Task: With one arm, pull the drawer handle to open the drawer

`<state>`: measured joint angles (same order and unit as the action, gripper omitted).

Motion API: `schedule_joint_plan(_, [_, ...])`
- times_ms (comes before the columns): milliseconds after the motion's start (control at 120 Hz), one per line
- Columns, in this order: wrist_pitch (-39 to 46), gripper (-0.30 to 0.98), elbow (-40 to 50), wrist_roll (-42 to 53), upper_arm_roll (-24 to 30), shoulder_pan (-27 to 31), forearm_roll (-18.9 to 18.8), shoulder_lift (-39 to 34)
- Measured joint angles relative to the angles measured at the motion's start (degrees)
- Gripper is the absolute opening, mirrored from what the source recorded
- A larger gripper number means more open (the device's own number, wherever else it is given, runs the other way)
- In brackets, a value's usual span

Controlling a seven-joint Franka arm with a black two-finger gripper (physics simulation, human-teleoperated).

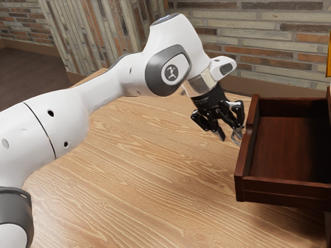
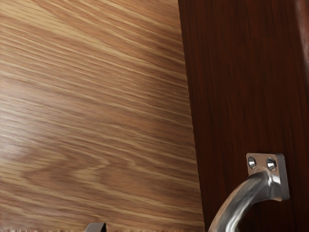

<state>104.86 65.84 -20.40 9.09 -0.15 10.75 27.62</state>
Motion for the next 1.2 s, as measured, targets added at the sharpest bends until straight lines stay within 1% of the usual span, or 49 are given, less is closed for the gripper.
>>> schedule_joint_plan(233, [0.0, 0.21, 2.2, 0.3, -0.2, 0.9, 0.3, -1.7])
schedule_joint_plan(742, [0.1, 0.22, 3.5, 0.5, 0.6, 1.9, -0.5, -2.9])
schedule_joint_plan(1142, [0.7, 0.33, 3.7, 0.7, 1.3, 2.2, 0.4, -4.7])
schedule_joint_plan(1200, [0.8, 0.40, 3.9, 0.8, 1.2, 2.1, 0.4, -5.5])
